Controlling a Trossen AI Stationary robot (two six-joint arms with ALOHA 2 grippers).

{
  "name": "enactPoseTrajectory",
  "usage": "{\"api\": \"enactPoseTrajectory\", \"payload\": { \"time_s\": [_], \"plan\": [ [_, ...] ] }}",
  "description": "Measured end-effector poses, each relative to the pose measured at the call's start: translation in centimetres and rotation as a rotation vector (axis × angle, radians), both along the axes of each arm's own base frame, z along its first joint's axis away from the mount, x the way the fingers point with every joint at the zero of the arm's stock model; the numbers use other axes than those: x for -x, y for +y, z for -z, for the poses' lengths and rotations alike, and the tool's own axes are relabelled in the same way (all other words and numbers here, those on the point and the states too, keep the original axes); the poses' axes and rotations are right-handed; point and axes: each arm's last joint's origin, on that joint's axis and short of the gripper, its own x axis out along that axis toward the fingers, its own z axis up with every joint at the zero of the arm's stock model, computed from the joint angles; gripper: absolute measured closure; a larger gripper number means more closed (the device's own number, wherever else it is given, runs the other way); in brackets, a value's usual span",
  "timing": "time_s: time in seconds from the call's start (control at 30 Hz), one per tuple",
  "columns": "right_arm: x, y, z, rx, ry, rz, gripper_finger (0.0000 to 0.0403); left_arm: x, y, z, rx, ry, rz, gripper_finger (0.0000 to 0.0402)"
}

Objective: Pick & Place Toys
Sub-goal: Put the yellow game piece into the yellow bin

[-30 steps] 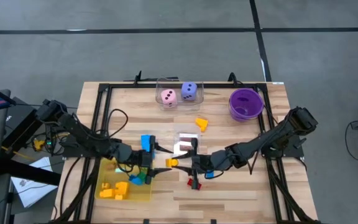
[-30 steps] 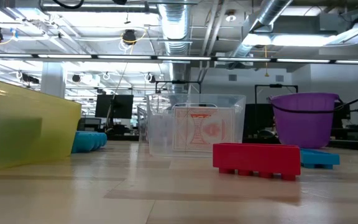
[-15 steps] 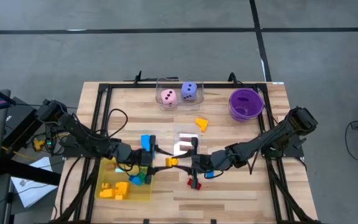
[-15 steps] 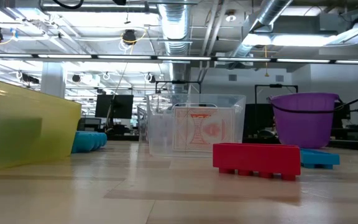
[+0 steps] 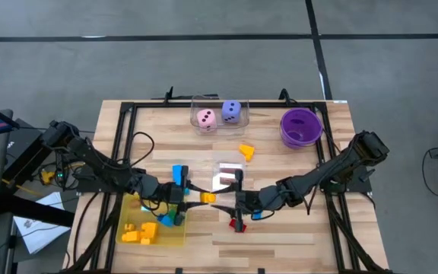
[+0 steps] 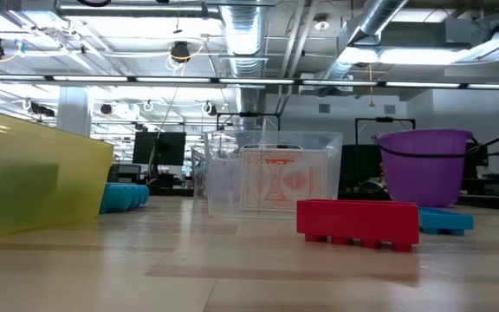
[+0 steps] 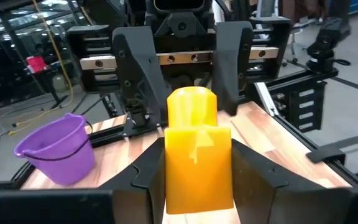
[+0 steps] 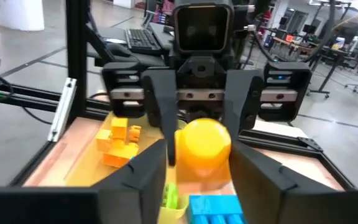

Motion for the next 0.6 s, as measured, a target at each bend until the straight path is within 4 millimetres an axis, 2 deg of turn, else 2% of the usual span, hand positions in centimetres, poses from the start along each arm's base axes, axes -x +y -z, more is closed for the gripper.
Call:
{"api": "enactPoseTrajectory", "payload": {
  "time_s": [0.17, 0.27, 0.4, 0.6],
  "plan": [
    [0.4, 0.3, -0.4, -0.003, -0.007, -0.015, 0.0175, 1.2, 0.3, -0.4, 0.03, 0.07, -0.009, 0.0274],
    [1.3, 0.6, -1.4, -0.003, -0.02, -0.016, 0.0149, 2.4, 0.5, -0.6, 0.074, 0.141, -0.006, 0.0274],
    [2.6, 0.9, -2.4, 0.011, -0.006, 0.023, 0.0138, 4.5, 0.1, -0.7, 0.142, 0.246, 0.032, 0.0274],
    [5.0, 1.5, -4.3, -0.024, -0.025, 0.081, 0.0137, 7.2, -2.0, 0.2, 0.223, 0.416, 0.149, 0.0274]
  ]
}}
